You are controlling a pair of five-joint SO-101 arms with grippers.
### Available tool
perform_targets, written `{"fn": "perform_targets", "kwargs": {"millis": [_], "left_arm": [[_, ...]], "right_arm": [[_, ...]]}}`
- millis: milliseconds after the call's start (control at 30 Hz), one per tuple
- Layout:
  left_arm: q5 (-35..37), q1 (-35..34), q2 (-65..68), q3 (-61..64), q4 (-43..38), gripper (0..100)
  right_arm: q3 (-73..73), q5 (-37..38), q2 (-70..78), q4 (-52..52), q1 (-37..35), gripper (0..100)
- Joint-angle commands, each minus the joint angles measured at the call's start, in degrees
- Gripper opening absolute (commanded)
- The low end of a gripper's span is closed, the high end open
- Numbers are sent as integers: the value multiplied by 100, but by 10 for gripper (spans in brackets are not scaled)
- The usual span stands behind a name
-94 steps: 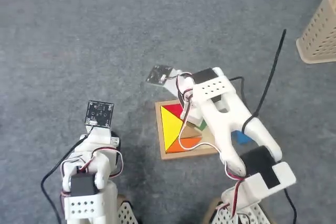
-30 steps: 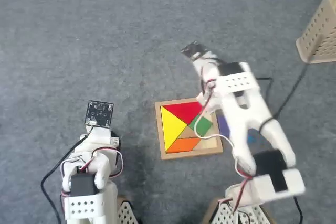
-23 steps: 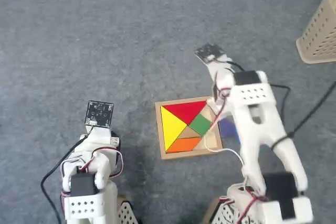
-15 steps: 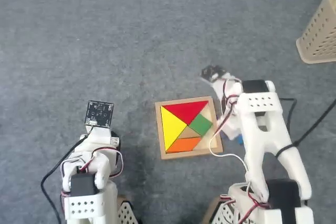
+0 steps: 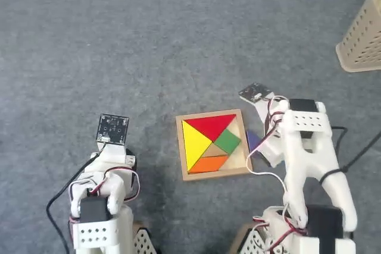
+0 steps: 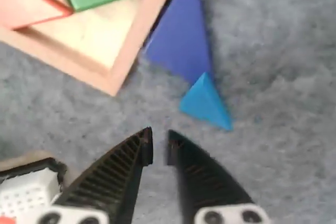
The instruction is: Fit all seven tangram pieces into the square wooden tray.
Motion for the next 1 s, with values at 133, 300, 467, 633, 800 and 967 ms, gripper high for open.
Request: {"fn": "perform_targets", "kwargs": {"millis": [133, 300, 467, 633, 800, 967], "left_arm": [[44, 18, -123, -57, 0, 71], [44, 18, -123, -57, 0, 71], [44, 18, -123, -57, 0, 71], [44, 18, -123, -57, 0, 71], [44, 18, -123, -57, 0, 71], [44, 18, -123, -57, 0, 71]], "right_arm": [[413, 105, -277, -804, -84, 180], [712, 105, -268, -1200, -224, 181], [730, 79, -259, -1367, -215, 181], [712, 105, 224, -1613, -198, 180], [457, 571, 857, -1622, 13, 178], [79, 721, 1068, -1376, 268, 177]]}}
